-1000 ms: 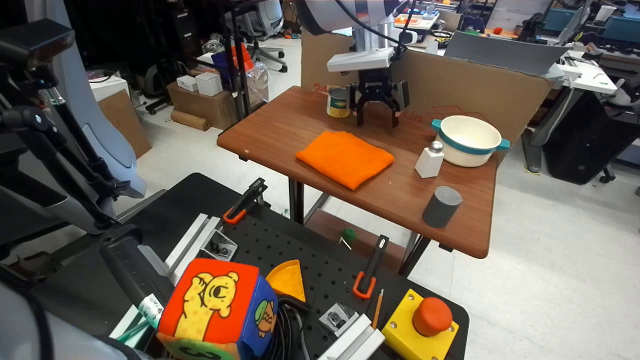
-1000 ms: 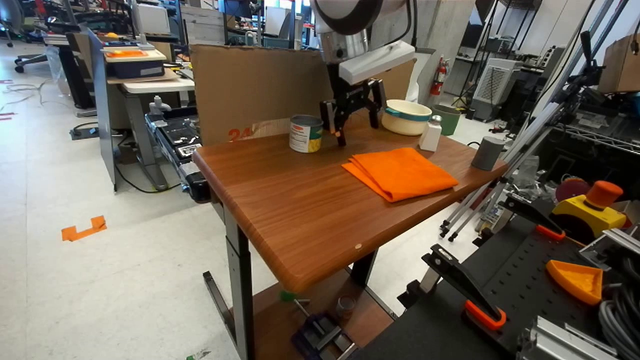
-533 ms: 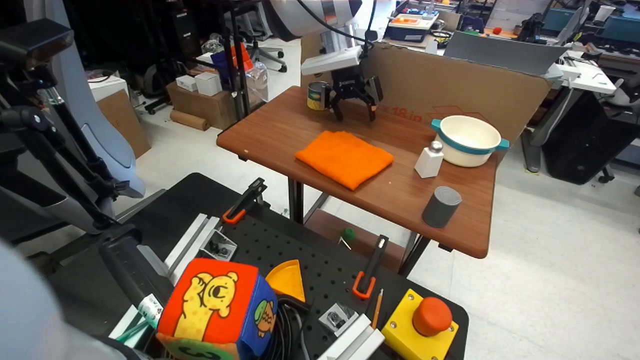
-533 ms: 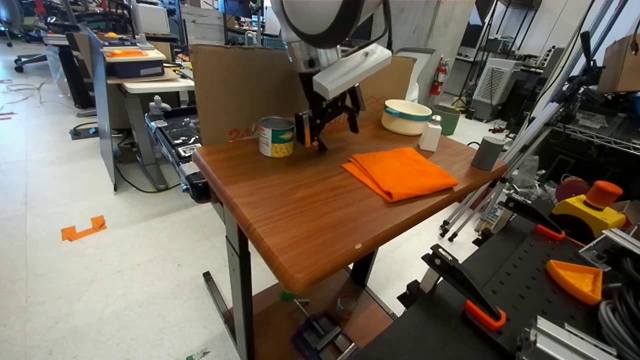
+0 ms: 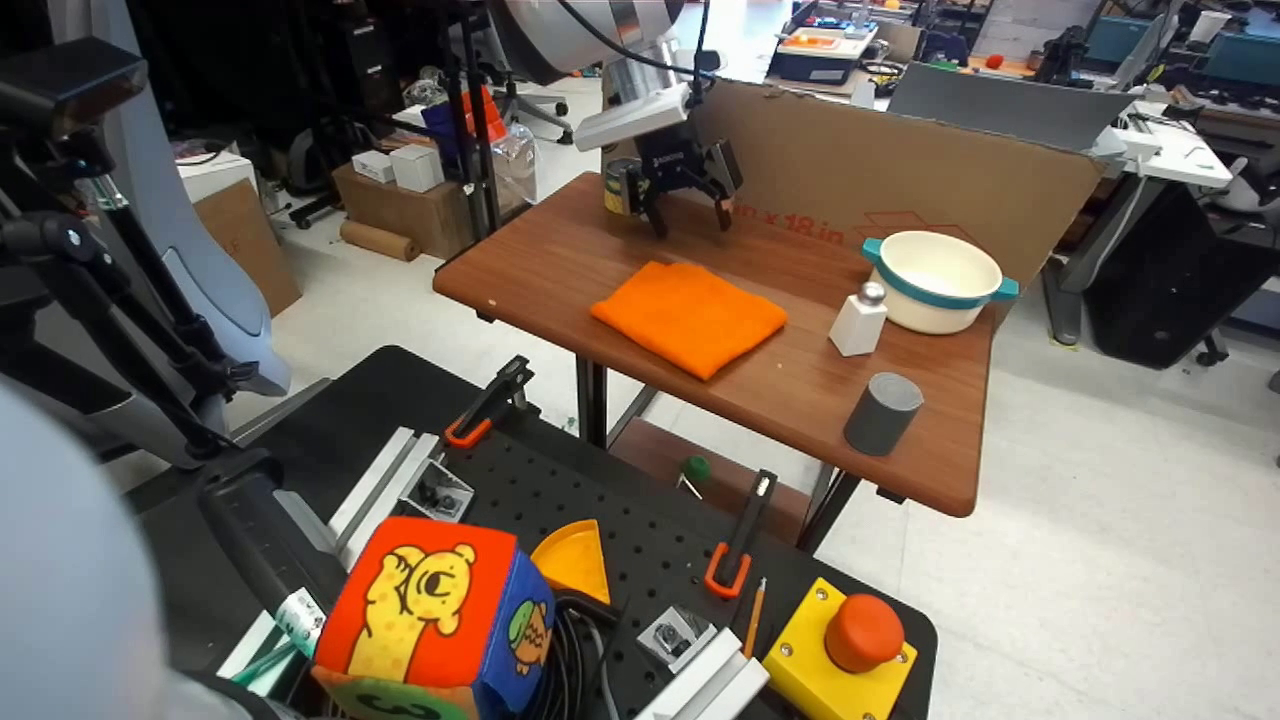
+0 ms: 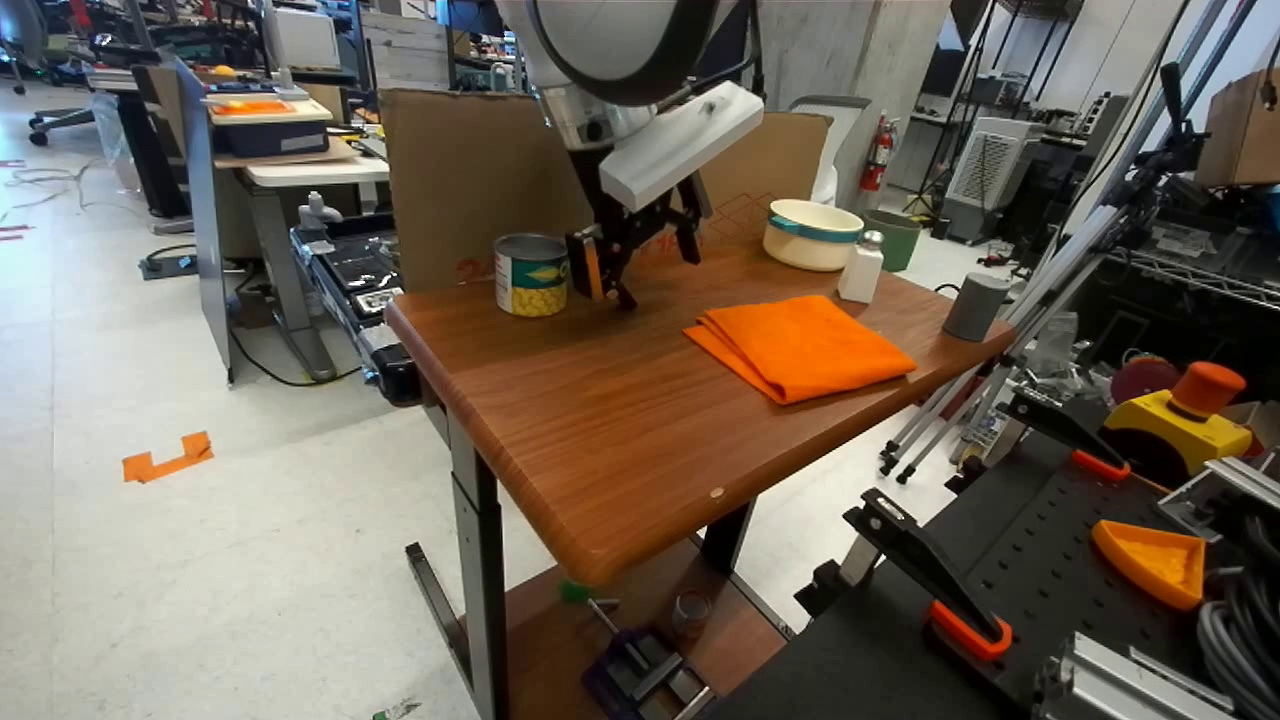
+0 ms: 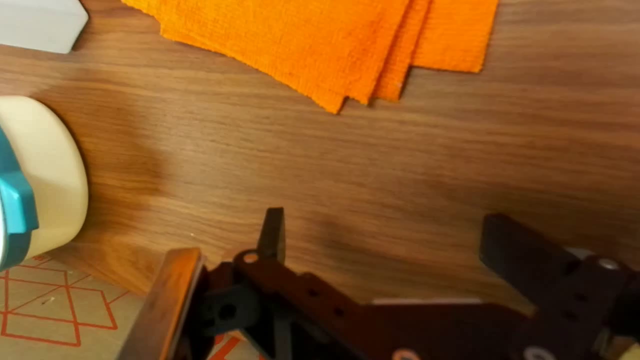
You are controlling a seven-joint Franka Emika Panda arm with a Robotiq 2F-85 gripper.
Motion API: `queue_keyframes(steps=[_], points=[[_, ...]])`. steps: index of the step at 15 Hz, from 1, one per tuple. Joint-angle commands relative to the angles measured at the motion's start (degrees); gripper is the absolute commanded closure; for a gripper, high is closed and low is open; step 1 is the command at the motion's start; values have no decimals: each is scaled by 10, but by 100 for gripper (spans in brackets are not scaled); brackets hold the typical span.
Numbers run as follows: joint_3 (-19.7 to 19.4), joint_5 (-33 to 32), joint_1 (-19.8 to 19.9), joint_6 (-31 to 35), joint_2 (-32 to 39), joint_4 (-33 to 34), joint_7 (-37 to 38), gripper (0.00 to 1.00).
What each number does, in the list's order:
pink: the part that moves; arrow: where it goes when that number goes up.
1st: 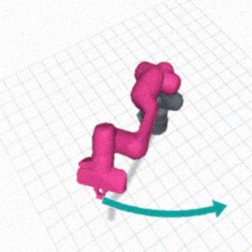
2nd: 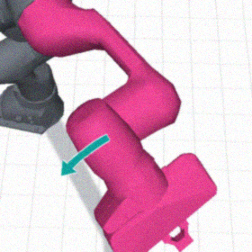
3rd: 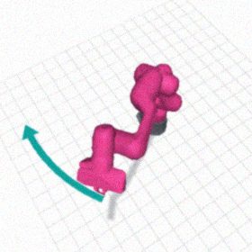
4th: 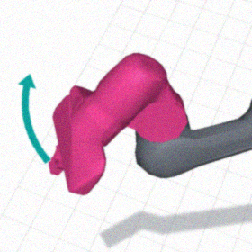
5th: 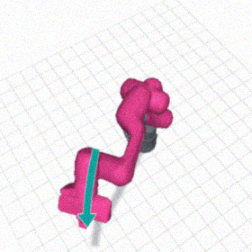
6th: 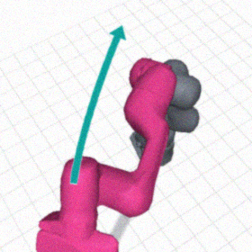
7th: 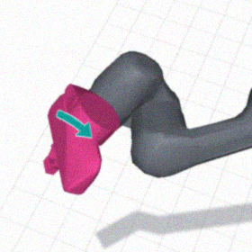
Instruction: Slide the can to the left
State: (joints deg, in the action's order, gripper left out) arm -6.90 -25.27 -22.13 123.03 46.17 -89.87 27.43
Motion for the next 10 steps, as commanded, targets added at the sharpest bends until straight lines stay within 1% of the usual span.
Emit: queue_keyframes(steps=[1,3,4,5,6,8,10], points=[[16,18,18,-1,-83,-102,-11,0],[33,46,45,-5,-139,-166,-49,0],[40,63,61,3,-165,-195,-68,0],[51,92,82,11,-193,-226,-85,0],[34,54,51,-6,-117,-142,-47,0],[46,75,78,-5,-163,-188,-70,0],[50,77,85,-4,-184,-209,-75,0]])
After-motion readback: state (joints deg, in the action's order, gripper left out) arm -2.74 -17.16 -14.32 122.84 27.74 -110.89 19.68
